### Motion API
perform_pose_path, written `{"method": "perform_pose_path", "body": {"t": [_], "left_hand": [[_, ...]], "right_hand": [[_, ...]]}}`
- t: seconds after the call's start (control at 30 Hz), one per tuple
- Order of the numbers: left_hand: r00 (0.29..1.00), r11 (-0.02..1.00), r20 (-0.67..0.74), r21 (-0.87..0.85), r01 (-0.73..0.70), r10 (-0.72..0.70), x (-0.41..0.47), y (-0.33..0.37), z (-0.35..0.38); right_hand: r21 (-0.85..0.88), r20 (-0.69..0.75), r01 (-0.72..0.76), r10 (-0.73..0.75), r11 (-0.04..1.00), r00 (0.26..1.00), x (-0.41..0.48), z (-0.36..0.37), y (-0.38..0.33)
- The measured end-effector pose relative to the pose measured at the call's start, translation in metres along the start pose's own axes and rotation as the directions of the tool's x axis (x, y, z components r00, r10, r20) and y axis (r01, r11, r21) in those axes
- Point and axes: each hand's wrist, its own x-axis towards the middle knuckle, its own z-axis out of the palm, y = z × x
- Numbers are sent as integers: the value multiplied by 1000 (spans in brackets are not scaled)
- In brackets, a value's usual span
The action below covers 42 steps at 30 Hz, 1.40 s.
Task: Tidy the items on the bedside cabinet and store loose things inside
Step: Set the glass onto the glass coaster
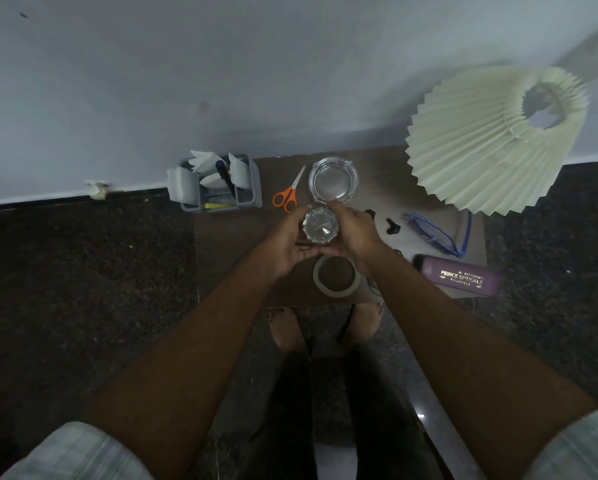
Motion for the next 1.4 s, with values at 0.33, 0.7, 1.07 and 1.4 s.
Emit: {"method": "perform_pose_path", "body": {"t": [0.33,0.7,1.07,1.4], "left_hand": [[993,986,38,-130,-102,108,-20,-10,-7],[907,930,206,-74,-359,367,-34,9,0],[739,702,251,231,-673,625,-29,42,12],[770,735,135,234,-636,623,-13,53,29]], "right_hand": [[-40,11,102,-102,994,995,-26,-8,-2],[-42,162,289,-278,957,947,-32,-21,-33],[-412,180,656,-649,633,739,-32,-31,-67],[-474,193,654,-655,590,731,-17,-29,-70]]}}
